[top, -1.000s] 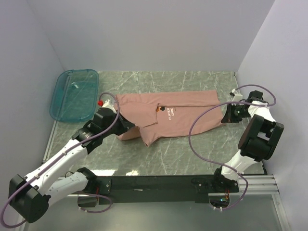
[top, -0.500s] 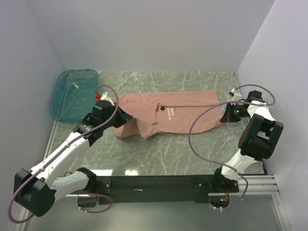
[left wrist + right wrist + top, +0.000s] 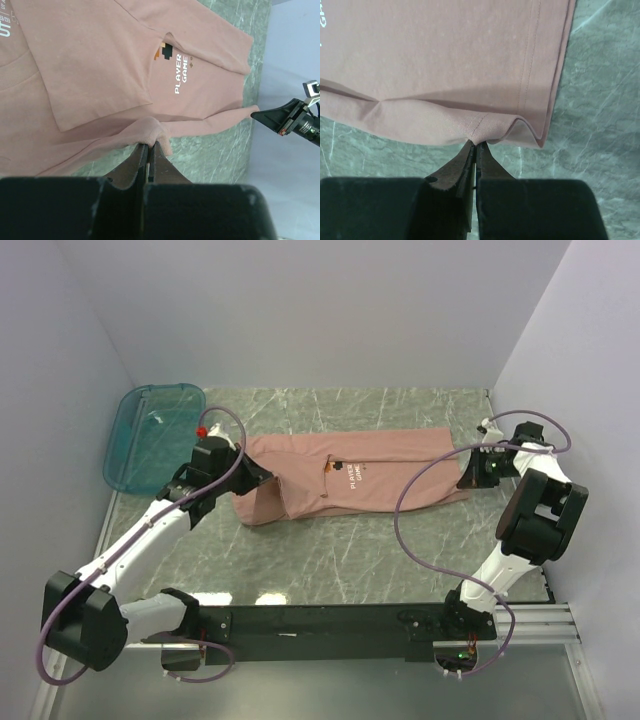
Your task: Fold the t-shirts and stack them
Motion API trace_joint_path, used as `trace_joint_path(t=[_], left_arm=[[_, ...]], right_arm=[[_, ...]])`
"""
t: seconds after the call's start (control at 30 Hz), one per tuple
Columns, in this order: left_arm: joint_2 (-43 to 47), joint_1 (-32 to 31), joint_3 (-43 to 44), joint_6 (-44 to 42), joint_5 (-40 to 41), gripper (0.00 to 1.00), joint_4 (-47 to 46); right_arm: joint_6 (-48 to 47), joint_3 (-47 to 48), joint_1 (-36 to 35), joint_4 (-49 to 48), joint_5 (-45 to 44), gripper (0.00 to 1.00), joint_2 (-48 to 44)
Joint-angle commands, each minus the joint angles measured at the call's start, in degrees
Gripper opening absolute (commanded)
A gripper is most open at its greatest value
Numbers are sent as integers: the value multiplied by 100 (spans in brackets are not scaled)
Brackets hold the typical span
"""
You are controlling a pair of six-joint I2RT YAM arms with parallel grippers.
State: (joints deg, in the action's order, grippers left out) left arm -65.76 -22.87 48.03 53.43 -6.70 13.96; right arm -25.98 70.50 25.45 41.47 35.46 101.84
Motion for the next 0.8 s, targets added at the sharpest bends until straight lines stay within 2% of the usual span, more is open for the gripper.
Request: trace_joint_path(t=[0.0,0.4,0.6,0.77], left_arm=[[-7,90,277,-148,-139,0,-332],[-60,248,356,-254,-332,0,-297],[370,248,-4,-272,-490,1,-209],[739,248,-417,-245,-674,0,-191]], right_arm=[[84,280,-75,-69,119,0,64],[-196,175,-119,132,49,0,-6],[-872,-308,-111,457,-381,0,-550],[-1058,-765,-102,414,-646,0,-789]])
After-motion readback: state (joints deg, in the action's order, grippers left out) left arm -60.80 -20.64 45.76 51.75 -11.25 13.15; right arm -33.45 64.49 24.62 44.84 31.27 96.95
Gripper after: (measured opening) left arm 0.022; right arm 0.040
